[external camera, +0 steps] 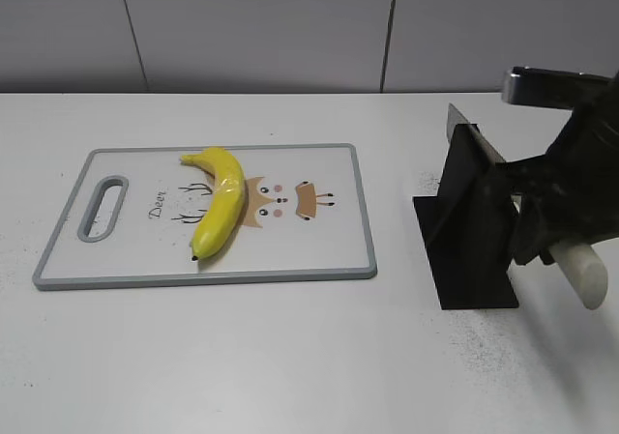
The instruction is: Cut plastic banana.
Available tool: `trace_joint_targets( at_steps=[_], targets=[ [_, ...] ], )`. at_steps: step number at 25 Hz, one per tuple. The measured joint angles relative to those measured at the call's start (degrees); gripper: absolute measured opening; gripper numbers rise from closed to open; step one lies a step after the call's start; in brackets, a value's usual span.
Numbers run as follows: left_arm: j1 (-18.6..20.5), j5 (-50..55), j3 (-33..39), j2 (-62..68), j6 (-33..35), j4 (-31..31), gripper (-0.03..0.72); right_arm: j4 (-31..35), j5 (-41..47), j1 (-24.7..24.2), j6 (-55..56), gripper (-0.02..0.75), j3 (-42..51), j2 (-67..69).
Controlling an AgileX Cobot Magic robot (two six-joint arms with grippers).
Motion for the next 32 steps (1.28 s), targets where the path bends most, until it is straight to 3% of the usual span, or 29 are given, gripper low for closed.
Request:
trace_joint_targets(
  at_steps=[17, 32],
  targets=[
    [0.0, 0.0, 0.0, 0.0, 0.0, 0.1, 0.555, -4.8, 0.2, 0.0, 2.7, 0.161, -0.7, -7.2],
    [0.0, 0.0, 0.0, 0.0, 0.0, 0.1, 0.555, -9.5, 7.2, 0.0, 4.0, 0.160, -13.4, -8.5]
  ],
)
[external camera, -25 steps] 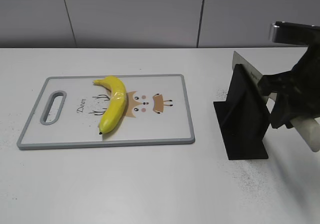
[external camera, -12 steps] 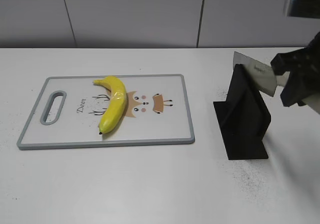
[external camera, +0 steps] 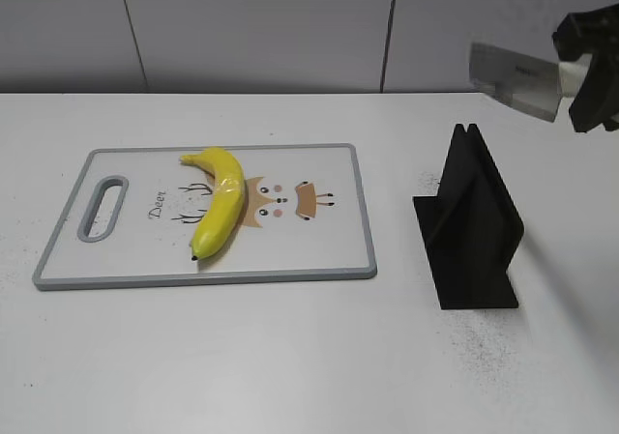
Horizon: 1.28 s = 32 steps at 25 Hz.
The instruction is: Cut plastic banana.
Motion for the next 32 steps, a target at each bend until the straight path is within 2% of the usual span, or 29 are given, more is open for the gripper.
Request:
trace_joint_targets(
  at_steps=[8, 14, 20, 23, 26, 32],
  targets=[
    [0.0, -0.1, 0.0, 0.0, 0.0, 0.0, 0.555, -0.4, 1.4, 0.0, -1.5, 0.160, -5.1, 0.0],
    [0.0, -5.5, -2.3, 0.0, 0.0, -1.5, 0.555, 0.1, -2.4, 0.0, -13.8, 0.160, -6.4, 0.2],
    [0.0, -12.6, -3.3, 8.0, 0.7, -4.9, 0.555, 9.4, -7.0, 0.0, -31.9, 0.160, -6.6, 4.7],
    [0.0, -15.6, -3.5, 15.7, 4.6, -5.7, 0.555, 13.0, -7.2, 0.0, -39.8, 0.160, -7.9, 7.9],
    [0.0, -18.4, -4.9, 24.5, 10.3, -7.9, 0.555, 13.8, -7.3, 0.0, -45.7, 0.160, -10.8, 11.4],
    [0.0, -20.4, -13.4, 43.6, 23.5, -11.4, 0.555, 15.1, -5.2, 0.0, -57.5, 0.160, -18.3, 18.5]
  ],
)
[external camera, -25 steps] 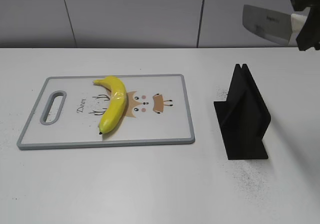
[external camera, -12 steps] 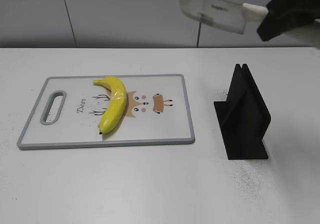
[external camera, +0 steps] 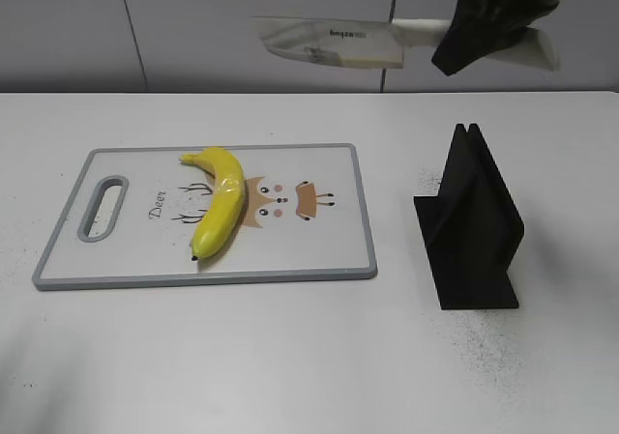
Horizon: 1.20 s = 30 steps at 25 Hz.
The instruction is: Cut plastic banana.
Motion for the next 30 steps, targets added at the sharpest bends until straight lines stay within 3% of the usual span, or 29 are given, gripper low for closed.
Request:
trace_joint_targets(
  at_steps=[12, 18, 25, 30],
  targets=[
    [0.0, 11.6, -27.0, 32.7, 29.9, -10.3, 0.555, 2.1, 6.8, 1.8, -16.8, 0.160, -14.4, 14.4],
    [-3.3, 16.0, -36.6, 42.6, 42.2, -13.0, 0.554, 3.0, 7.6, 6.0, -24.2, 0.160, -20.5, 20.0],
    [-9.2, 17.4, -42.0, 51.3, 47.5, -13.1, 0.532, 11.1, 7.3, 8.6, -29.3, 0.160, -24.4, 24.9],
    [-9.9, 17.3, -42.0, 55.9, 48.3, -12.8, 0.517, 11.5, 7.1, 8.8, -29.6, 0.160, -24.6, 25.3]
  ],
)
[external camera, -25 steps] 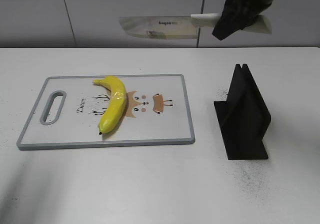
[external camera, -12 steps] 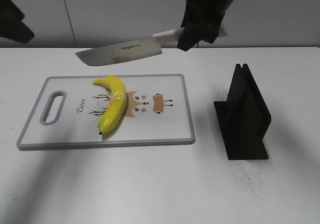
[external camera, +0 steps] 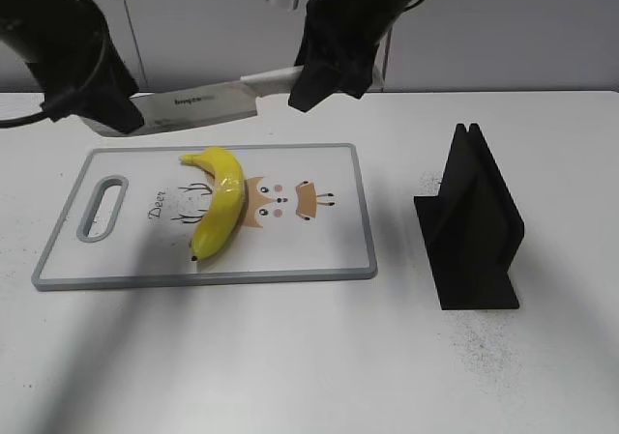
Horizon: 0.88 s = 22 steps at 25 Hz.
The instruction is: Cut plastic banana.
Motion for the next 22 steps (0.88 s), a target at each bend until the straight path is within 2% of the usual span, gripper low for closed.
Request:
trace_joint_targets(
  at_steps=[4, 12, 19, 21, 22],
  targets=[
    [0.0, -2.7, 0.0, 2.2, 0.1, 0.7, 0.486, 0.0, 0.0, 0.0, -0.1, 0.160, -0.1, 0.1],
    [0.0, -6.5, -0.1, 3.6, 0.2, 0.7, 0.326, -0.1, -0.1, 0.0, -0.1, 0.160, -0.1, 0.4],
    [0.0, -6.5, -0.2, 5.6, 0.2, 0.8, 0.265, -0.1, -0.3, -0.2, -0.2, 0.160, -0.1, 0.5],
    [0.0, -6.7, -0.2, 5.6, 0.2, 0.8, 0.183, -0.1, -0.5, -0.3, -0.2, 0.160, -0.1, 0.5],
    [0.0, -6.7, -0.2, 5.8, 0.2, 0.7, 0.114, -0.1, -0.8, -0.3, -0.2, 0.160, -0.1, 0.5]
  ],
)
